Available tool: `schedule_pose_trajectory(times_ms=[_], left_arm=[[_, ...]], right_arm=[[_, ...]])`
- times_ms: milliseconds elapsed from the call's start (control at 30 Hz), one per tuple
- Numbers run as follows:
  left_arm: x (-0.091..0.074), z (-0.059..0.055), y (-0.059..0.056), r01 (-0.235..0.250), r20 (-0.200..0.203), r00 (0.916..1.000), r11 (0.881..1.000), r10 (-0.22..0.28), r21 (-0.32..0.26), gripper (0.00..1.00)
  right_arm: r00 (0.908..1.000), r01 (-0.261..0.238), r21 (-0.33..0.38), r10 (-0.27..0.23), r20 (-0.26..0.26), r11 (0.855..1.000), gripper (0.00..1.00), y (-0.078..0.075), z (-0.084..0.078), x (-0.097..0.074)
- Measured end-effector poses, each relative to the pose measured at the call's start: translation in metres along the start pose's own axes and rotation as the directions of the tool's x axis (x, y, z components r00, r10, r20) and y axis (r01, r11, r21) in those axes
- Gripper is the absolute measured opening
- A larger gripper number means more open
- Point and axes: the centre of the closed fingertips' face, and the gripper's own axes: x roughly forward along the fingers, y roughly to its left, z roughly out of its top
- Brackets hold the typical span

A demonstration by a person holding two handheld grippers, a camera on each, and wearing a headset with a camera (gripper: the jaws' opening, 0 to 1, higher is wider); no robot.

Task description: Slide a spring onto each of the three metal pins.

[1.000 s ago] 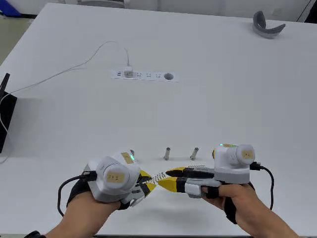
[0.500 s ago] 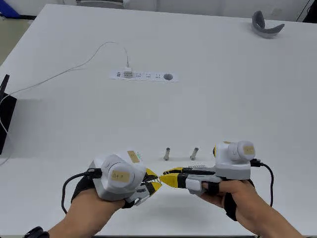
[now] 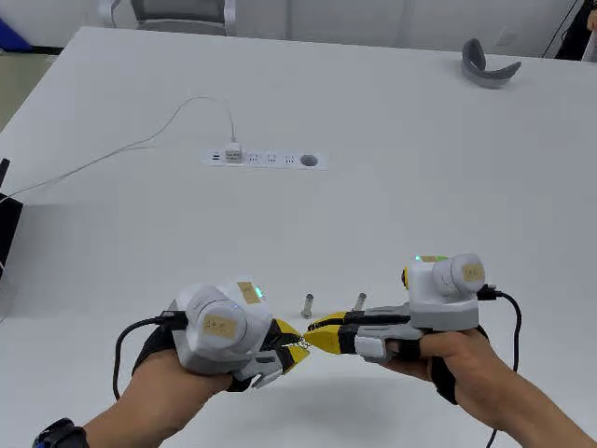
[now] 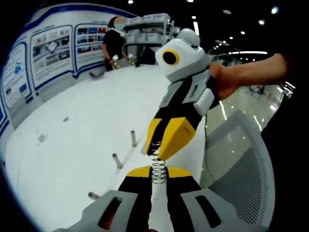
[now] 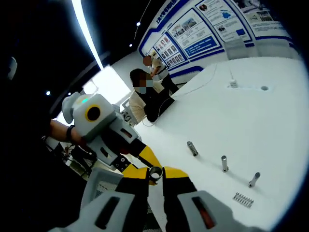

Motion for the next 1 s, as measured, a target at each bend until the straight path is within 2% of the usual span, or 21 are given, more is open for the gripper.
schedule_pose_trajectory(times_ms=[100,133,267,367,467,633,700,1000], left_arm=[[0.001,0.005,0.0,0.018,0.012,0.9998,1.0,-0.019,0.006,0.1],[0.001,0.006,-0.001,0.021,0.013,0.9997,1.0,-0.021,0.008,0.1],[0.002,0.009,-0.004,0.047,0.019,0.9987,0.999,-0.047,0.028,0.1],[0.002,0.009,-0.007,0.062,0.015,0.998,0.997,-0.062,0.044,0.1],[0.003,0.007,-0.01,0.074,0.009,0.9972,0.996,-0.074,0.05,0.1],[0.002,0.004,-0.015,0.099,0.001,0.9951,0.993,-0.099,0.057,0.1],[0.002,0.002,-0.017,0.109,-0.004,0.9941,0.992,-0.109,0.062,0.1],[0.003,-0.003,-0.022,0.146,-0.03,0.989,0.986,-0.144,0.077,0.1]], right_arm=[[0.9967,-0.005,-0.094,-0.002,-0.081,0.996,0.12,0.002,0.003,-0.002],[0.9956,-0.007,-0.108,-0.003,-0.094,0.994,0.12,0.003,0.003,-0.002],[0.9796,-0.048,-0.211,0.005,-0.201,0.976,0.12,0.007,0.001,-0.004],[0.9676,-0.079,-0.241,0.017,-0.252,0.967,0.12,0.009,-0.003,-0.004],[0.957,-0.105,-0.264,0.025,-0.289,0.959,0.12,0.01,-0.007,-0.003],[0.9347,-0.152,-0.324,0.029,-0.354,0.934,0.12,0.015,-0.013,-0.002],[0.9267,-0.167,-0.332,0.033,-0.374,0.928,0.12,0.016,-0.015,-0.001],[0.9078,-0.205,-0.362,0.039,-0.418,0.909,0.12,0.019,-0.024,0.002]])
